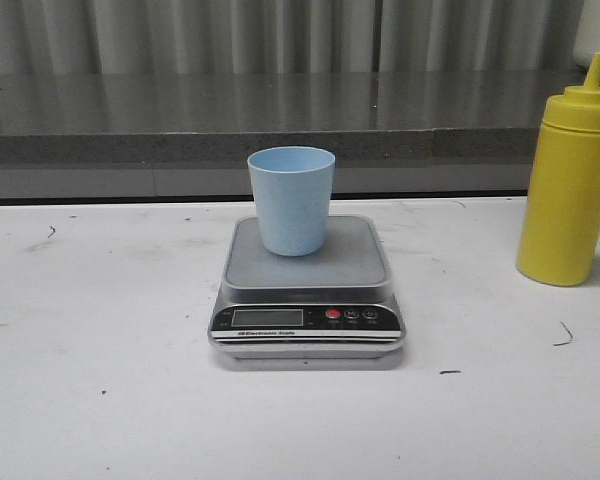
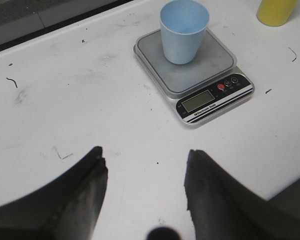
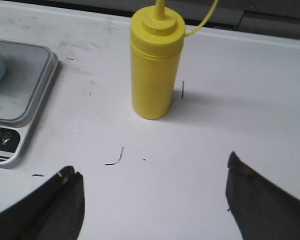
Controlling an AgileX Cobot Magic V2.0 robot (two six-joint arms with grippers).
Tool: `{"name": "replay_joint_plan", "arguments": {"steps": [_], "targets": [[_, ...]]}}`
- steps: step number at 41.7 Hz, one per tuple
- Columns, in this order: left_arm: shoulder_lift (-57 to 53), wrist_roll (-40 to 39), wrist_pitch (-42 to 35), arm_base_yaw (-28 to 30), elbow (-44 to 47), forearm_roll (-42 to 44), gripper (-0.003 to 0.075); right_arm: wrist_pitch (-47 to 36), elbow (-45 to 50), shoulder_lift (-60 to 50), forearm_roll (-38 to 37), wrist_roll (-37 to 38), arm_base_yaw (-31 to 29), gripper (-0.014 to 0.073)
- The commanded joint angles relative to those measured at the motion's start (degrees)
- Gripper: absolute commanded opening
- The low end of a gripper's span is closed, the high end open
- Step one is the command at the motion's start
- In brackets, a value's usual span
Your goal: Pour seasoning into cup on scale with both arms
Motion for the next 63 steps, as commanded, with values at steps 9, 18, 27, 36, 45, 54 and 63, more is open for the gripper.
{"name": "replay_joint_plan", "arguments": {"steps": [9,18,27,36,45,54,63], "targets": [[-0.15,0.04,-3.94,-0.29,-1.53,0.32,0.0356,-25.61,7.94,11.36,7.86,-0.61,1.04,0.06],[-0.15,0.04,-3.94,-0.29,-1.53,0.32,0.0356,-47.05,15.18,20.05,7.76,-0.61,4.5,0.0594],[-0.15,0.04,-3.94,-0.29,-1.53,0.32,0.0356,-61.65,15.93,29.59,7.76,-0.61,4.97,0.0594],[-0.15,0.04,-3.94,-0.29,-1.53,0.32,0.0356,-71.99,15.93,36.91,7.76,-0.39,4.97,0.0594],[-0.15,0.04,-3.94,-0.29,-1.53,0.32,0.0356,-82.44,15.93,42.48,7.3,2.71,4.97,0.0594],[-0.15,0.04,-3.94,-0.29,-1.53,0.32,0.0356,-88.91,15.66,46.71,6.86,3.36,4.97,0.0594],[-0.15,0.04,-3.94,-0.29,-1.53,0.32,0.0356,-89.01,12.08,50.3,4.99,5.43,4.97,0.0594]]}}
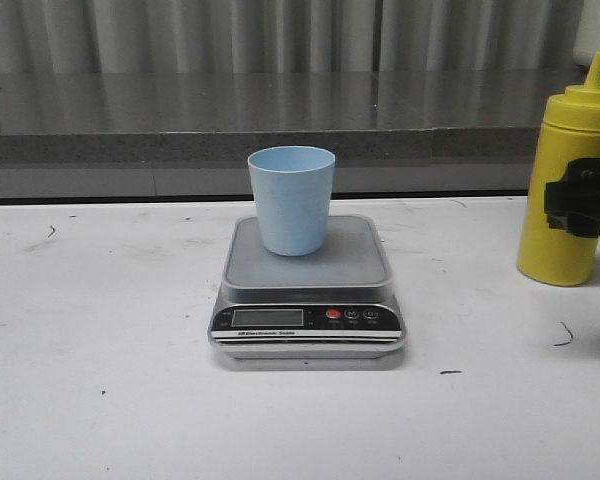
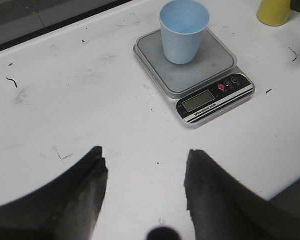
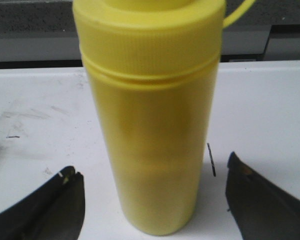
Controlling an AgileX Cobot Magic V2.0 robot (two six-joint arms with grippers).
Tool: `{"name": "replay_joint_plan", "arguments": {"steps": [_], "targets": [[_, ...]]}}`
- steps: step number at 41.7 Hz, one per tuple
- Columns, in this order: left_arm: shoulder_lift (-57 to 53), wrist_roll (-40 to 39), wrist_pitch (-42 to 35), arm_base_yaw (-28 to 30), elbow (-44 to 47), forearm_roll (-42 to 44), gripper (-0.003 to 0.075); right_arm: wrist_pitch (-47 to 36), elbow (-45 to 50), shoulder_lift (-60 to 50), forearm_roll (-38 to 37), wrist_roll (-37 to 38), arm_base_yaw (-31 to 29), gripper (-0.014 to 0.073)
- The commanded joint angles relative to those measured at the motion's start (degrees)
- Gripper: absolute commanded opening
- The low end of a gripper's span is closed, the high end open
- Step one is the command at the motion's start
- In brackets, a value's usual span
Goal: Pour seasoning into cup on scale with both arms
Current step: 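Close the right gripper around the yellow squeeze bottle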
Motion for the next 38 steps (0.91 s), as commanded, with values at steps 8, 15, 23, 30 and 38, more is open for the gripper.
{"name": "replay_joint_plan", "arguments": {"steps": [8,15,23,30,38], "targets": [[-0.16,0.04,-3.94,-0.29,-1.53,0.24,0.0356,-5.17,-6.13,3.26,-1.14,0.73,-0.02,0.0594],[-0.16,0.04,-3.94,-0.29,-1.53,0.24,0.0356,-5.17,-9.98,7.26,-0.93,0.73,-0.02,0.0594],[-0.16,0.04,-3.94,-0.29,-1.53,0.24,0.0356,-6.03,-14.26,11.46,-0.24,0.73,-0.47,0.0594],[-0.16,0.04,-3.94,-0.29,-1.53,0.24,0.0356,-6.3,-15.96,13.14,-0.09,0.73,-0.89,0.0567],[-0.16,0.04,-3.94,-0.29,-1.53,0.24,0.0356,-6.22,-15.94,12.69,-0.14,0.67,-0.89,0.0339]]}}
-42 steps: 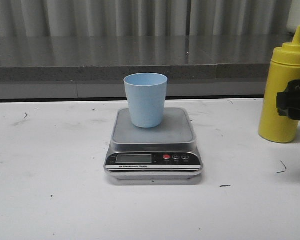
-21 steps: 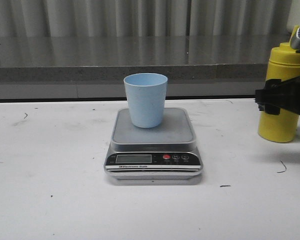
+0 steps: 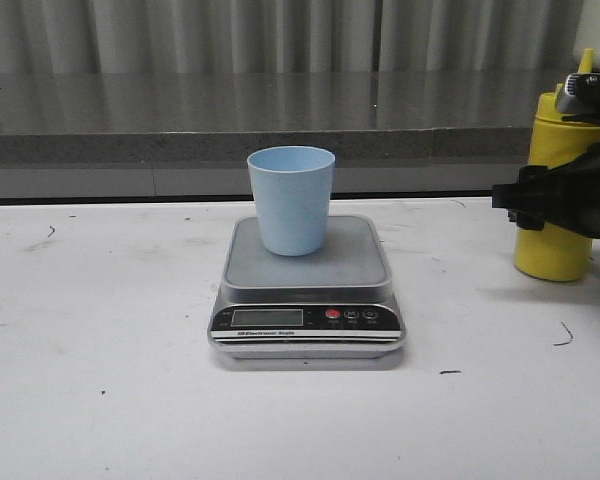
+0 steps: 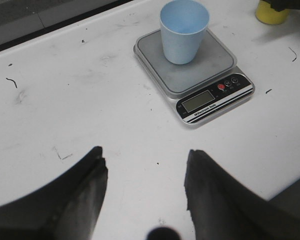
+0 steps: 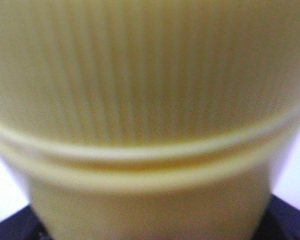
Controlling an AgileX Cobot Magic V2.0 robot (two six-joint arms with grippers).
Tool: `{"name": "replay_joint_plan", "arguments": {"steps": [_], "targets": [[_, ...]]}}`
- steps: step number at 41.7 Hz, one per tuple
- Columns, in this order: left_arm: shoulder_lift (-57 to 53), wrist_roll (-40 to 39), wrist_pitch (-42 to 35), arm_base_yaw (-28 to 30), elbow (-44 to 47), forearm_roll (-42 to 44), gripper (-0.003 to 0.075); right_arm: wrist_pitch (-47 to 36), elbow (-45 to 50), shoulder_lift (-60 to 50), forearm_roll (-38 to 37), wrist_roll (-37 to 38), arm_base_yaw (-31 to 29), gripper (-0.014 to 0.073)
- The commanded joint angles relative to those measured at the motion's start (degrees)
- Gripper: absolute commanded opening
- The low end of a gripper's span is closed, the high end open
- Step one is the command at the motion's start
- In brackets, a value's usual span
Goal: Pour seasoning into cup on scale with both arms
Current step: 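Close the right gripper around the yellow squeeze bottle, then lift the yellow bottle and tilt its nozzle down toward the blue cup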
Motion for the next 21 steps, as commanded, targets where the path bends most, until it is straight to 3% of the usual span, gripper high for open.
{"name": "replay_joint_plan", "arguments": {"steps": [1,13,21], "targets": [[-0.16,0.04,-3.94,-0.29,-1.53,0.24,0.0356,-4.04,-1.39,-3.16,-0.53,-0.08,-0.31,0.0323],[-0.16,0.04,-3.94,-0.29,-1.53,0.24,0.0356,13.95,-2.97,-16.81,-14.65,-3.04,-0.13,0.0307],[-0.16,0.04,-3.94,-0.29,-1.53,0.24,0.0356,40.49,-12.66,-24.61,-25.72,-3.09,1.7,0.0307]]}}
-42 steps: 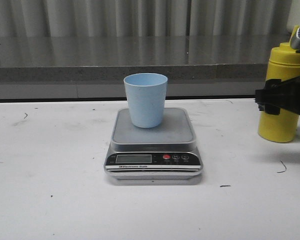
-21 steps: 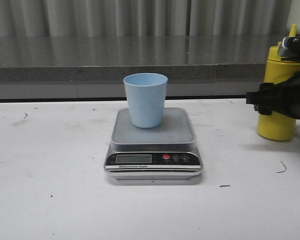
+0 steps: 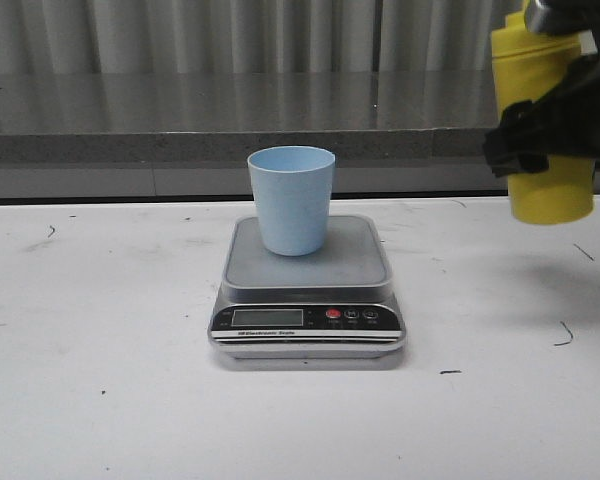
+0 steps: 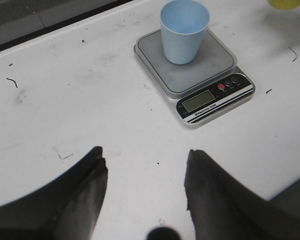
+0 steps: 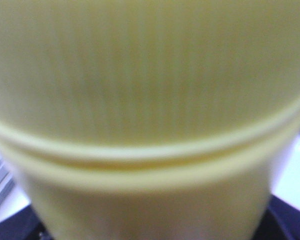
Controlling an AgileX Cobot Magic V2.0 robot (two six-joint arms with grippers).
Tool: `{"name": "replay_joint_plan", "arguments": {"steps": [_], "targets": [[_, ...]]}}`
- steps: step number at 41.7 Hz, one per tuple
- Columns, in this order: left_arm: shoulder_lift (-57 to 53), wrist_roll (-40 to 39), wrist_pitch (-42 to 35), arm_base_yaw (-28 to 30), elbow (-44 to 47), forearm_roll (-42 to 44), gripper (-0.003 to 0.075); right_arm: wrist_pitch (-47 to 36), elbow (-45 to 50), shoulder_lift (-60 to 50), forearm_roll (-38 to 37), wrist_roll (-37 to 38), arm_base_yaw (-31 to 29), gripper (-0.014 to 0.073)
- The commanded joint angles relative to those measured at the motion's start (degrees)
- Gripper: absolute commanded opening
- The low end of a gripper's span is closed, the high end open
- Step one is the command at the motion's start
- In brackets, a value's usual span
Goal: Pour seasoning into cup on scale with both arms
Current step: 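Lift the yellow bottle and tilt its nozzle down toward the blue cup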
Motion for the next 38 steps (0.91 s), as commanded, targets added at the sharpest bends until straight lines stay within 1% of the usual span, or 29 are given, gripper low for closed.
{"name": "replay_joint_plan", "arguments": {"steps": [1,6,11,15,21,24,26,30,38], "targets": [[-0.16,0.04,-3.94,-0.29,-1.53,0.24,0.0356,8.98,-7.18,-5.26,-6.6,-0.64,1.21,0.0307],[-0.16,0.04,-3.94,-0.29,-1.53,0.24,0.0356,23.85,-14.67,-5.21,-16.98,-0.66,5.45,0.0307],[-0.16,0.04,-3.94,-0.29,-1.53,0.24,0.0356,35.52,-20.37,-4.06,-28.6,-0.66,11.23,0.0307],[-0.16,0.04,-3.94,-0.29,-1.53,0.24,0.0356,41.38,-23.89,-2.13,-37.57,-0.6,15.88,0.0307],[-0.16,0.04,-3.94,-0.29,-1.53,0.24,0.0356,49.98,-28.48,1.97,-49.28,-0.6,20.58,0.0307],[-0.16,0.04,-3.94,-0.29,-1.53,0.24,0.0356,52.6,-29.45,3.62,-54.9,-0.66,22.29,0.0307],[-0.16,0.04,-3.94,-0.29,-1.53,0.24,0.0356,53.49,-29.51,4.76,-60.04,-0.66,23.32,0.0307],[-0.16,0.04,-3.94,-0.29,-1.53,0.24,0.0356,53.62,-29.51,6.41,-65.95,-0.66,24.37,0.0307],[-0.16,0.04,-3.94,-0.29,-1.53,0.24,0.0356,54.1,-29.45,8.58,-72.76,-1.73,24.83,0.0296]]}}
